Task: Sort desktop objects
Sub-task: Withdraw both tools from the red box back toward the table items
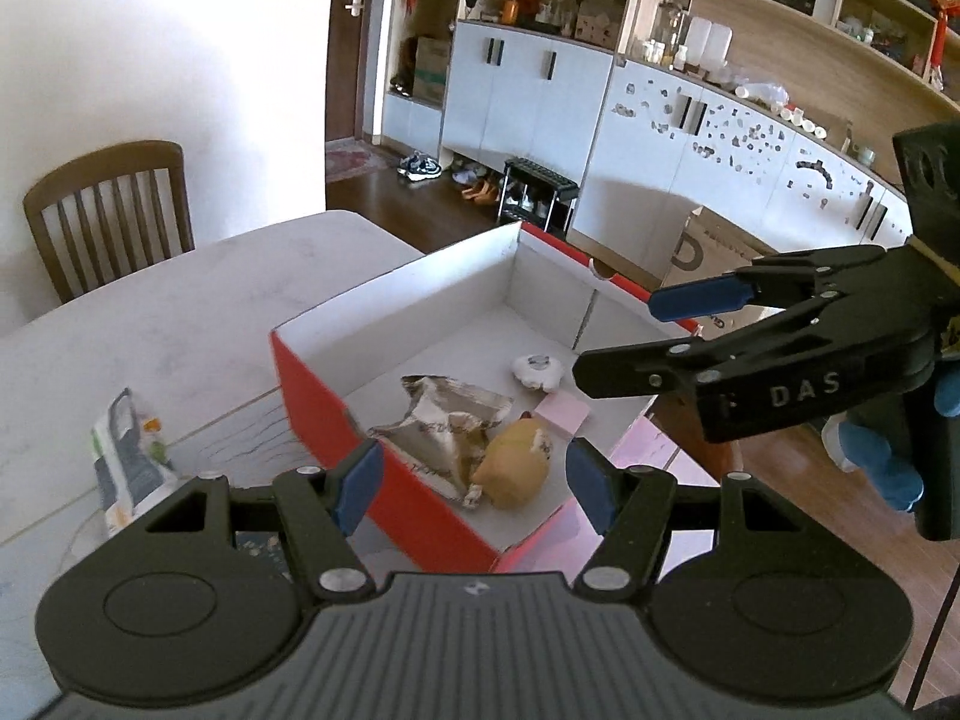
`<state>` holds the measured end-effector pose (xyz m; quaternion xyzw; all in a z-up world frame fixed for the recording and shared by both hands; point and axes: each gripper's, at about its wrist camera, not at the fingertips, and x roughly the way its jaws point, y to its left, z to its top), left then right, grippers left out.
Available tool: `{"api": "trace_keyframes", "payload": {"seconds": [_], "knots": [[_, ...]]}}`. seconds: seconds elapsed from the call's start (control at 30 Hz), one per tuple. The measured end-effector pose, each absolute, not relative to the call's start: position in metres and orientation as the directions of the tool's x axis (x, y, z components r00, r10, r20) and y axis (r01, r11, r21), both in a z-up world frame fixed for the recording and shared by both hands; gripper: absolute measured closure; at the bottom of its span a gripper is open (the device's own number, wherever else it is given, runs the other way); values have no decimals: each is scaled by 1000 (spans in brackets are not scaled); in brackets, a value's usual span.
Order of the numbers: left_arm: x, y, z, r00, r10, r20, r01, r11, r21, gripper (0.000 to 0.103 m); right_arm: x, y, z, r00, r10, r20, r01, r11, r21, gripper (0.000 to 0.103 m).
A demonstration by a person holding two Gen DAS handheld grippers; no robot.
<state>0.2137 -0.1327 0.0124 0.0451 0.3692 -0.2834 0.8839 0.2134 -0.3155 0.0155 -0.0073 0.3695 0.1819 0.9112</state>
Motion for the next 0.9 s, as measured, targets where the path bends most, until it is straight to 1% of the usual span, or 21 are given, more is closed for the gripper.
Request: {"api": "trace_keyframes", "payload": {"seconds": [0.1, 0.17, 0.2, 0.3, 0.33, 0.37, 0.47, 0.57, 0.67, 0.8, 0.9], "knots": [[209, -121, 13, 580, -459, -673, 531, 840, -116, 36, 204, -305, 17, 672, 341, -657, -342, 930, 134, 15], [205, -111, 14, 591, -452, -668, 526, 844, -106, 31, 199, -297, 18, 676, 349, -649, -341, 929, 144, 11], [202, -106, 15, 593, -454, -665, 527, 843, -106, 31, 197, -293, 18, 678, 352, -645, -341, 928, 148, 10], [197, -92, 16, 599, -457, -657, 528, 843, -104, 29, 191, -281, 18, 684, 355, -637, -337, 928, 156, 8], [195, -87, 16, 602, -454, -657, 525, 845, -103, 26, 189, -279, 17, 685, 356, -636, -334, 929, 160, 8], [194, -82, 15, 604, -453, -655, 523, 846, -103, 25, 188, -275, 17, 685, 356, -636, -332, 929, 163, 8], [189, -66, 15, 614, -448, -650, 515, 851, -101, 24, 183, -265, 15, 682, 358, -638, -325, 930, 173, 7], [186, -49, 16, 631, -442, -638, 504, 858, -96, 20, 178, -254, 14, 681, 367, -634, -330, 926, 183, 5], [183, -32, 16, 641, -436, -632, 494, 864, -96, 17, 172, -240, 14, 688, 377, -621, -339, 923, 185, 1], [180, -9, 12, 645, -431, -631, 485, 869, -97, 16, 165, -219, 13, 696, 367, -616, -341, 925, 167, 1], [178, 7, 8, 647, -427, -631, 478, 872, -100, 10, 161, -205, 10, 698, 352, -623, -325, 932, 162, 1]]}}
